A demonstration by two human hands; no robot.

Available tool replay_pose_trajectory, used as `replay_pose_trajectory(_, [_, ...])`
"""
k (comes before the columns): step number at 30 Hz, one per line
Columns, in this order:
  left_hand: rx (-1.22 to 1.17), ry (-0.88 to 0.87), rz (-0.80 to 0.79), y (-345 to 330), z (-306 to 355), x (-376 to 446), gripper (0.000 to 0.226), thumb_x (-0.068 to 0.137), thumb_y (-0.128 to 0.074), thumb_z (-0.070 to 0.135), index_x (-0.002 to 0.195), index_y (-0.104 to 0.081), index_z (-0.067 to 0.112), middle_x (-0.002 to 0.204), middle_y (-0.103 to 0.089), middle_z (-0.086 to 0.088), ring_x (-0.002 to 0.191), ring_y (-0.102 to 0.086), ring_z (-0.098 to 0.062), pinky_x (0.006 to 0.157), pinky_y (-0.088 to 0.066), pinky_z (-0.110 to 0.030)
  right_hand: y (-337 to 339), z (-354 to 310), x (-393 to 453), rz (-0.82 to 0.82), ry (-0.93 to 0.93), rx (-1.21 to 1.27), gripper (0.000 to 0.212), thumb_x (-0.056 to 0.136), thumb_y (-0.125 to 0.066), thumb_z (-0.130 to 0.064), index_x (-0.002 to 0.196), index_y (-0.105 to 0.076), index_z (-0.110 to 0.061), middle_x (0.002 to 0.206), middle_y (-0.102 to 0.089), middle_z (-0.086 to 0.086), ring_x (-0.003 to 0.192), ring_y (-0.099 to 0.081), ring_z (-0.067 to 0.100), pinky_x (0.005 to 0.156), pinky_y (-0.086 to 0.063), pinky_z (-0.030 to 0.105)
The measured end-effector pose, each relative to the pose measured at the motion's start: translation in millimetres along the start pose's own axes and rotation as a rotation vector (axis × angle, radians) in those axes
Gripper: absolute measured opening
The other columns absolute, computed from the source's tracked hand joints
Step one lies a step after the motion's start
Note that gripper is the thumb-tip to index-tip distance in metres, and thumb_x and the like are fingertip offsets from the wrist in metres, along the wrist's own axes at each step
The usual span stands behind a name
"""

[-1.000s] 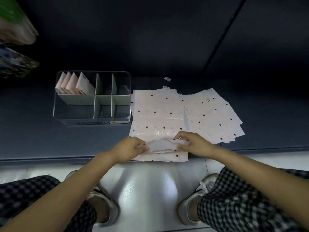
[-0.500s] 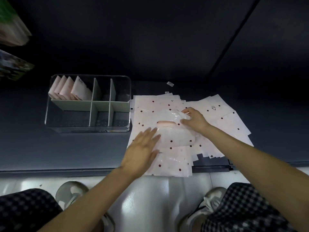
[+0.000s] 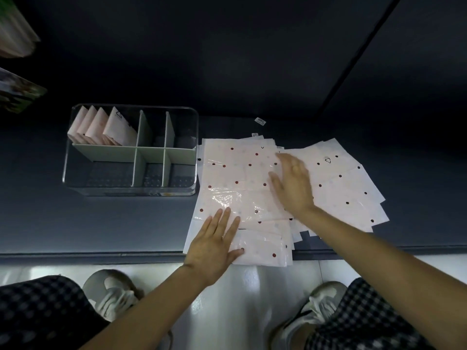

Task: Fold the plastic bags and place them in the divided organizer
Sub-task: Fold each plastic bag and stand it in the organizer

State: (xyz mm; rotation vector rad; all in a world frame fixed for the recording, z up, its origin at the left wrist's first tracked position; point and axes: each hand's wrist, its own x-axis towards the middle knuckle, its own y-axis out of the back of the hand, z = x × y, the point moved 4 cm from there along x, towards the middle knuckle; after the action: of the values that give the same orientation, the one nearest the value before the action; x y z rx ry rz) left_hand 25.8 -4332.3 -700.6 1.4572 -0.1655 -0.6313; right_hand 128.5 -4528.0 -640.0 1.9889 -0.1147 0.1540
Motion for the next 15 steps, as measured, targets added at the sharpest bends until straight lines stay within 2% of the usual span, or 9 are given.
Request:
replay_pose_trajectory(3, [0.019, -0.010, -0.008, -2, 2, 0, 0.068, 0.094, -0.008, 0.062, 0.141, 0.028, 0.028, 0.148, 0.034, -0.007, 0.140, 0.028, -0.025, 0.117, 0.013, -0.038, -18, -32, -53, -0.220, 0.406, -0.096, 0.052, 0.097, -0.043, -0.031, 0.140, -0.039, -0.003, 0.146, -0.040, 0.014, 0.136, -0.036, 0.030, 0.115, -0.020, 0.041])
replay_pose_trajectory(5, [0.026, -0.014, -0.008, -3, 2, 0, 0.068, 0.093, -0.007, 0.062, 0.143, 0.024, 0.028, 0.148, 0.033, -0.007, 0.141, 0.027, -0.026, 0.117, 0.013, -0.038, -38, -44, -84, -0.418, 0.546, -0.184, 0.061, 0.097, -0.034, -0.042, 0.145, -0.028, -0.005, 0.154, -0.023, 0.008, 0.144, -0.019, 0.024, 0.118, -0.008, 0.041])
replay_pose_trajectory(7, [0.025, -0.023, -0.008, -2, 2, 0, 0.068, 0.093, -0.007, 0.062, 0.143, 0.023, 0.027, 0.149, 0.033, -0.007, 0.141, 0.026, -0.026, 0.117, 0.014, -0.038, -53, -38, -100, -0.568, 0.501, -0.248, 0.069, 0.098, -0.026, -0.051, 0.150, -0.005, -0.011, 0.156, 0.005, 0.000, 0.144, 0.010, 0.015, 0.119, 0.007, 0.033])
replay_pose_trajectory(8, [0.022, -0.025, -0.009, -1, 1, 1, 0.068, 0.092, -0.007, 0.062, 0.143, 0.024, 0.027, 0.149, 0.033, -0.007, 0.141, 0.026, -0.026, 0.117, 0.014, -0.037, -55, -32, -103, -0.582, 0.470, -0.268, 0.072, 0.097, -0.023, -0.054, 0.149, 0.002, -0.012, 0.154, 0.014, -0.001, 0.143, 0.017, 0.013, 0.119, 0.009, 0.032])
replay_pose_trajectory(13, [-0.026, 0.009, -0.020, 2, -2, -3, 0.067, 0.092, -0.009, 0.064, 0.144, 0.022, 0.034, 0.146, 0.037, -0.004, 0.135, 0.035, -0.020, 0.115, 0.016, -0.034, -35, 13, -109, -0.607, 0.388, -0.375, 0.082, 0.086, -0.001, -0.066, 0.145, 0.019, -0.013, 0.152, 0.026, 0.000, 0.141, 0.025, 0.013, 0.115, 0.016, 0.029])
replay_pose_trajectory(15, [-0.046, 0.027, -0.026, 2, -3, -6, 0.066, 0.092, -0.009, 0.064, 0.142, 0.023, 0.037, 0.146, 0.037, -0.005, 0.131, 0.038, -0.019, 0.113, 0.018, -0.033, -23, 32, -112, -0.626, 0.335, -0.407, 0.082, 0.085, 0.001, -0.067, 0.143, 0.021, -0.013, 0.151, 0.027, 0.001, 0.141, 0.025, 0.013, 0.116, 0.015, 0.030])
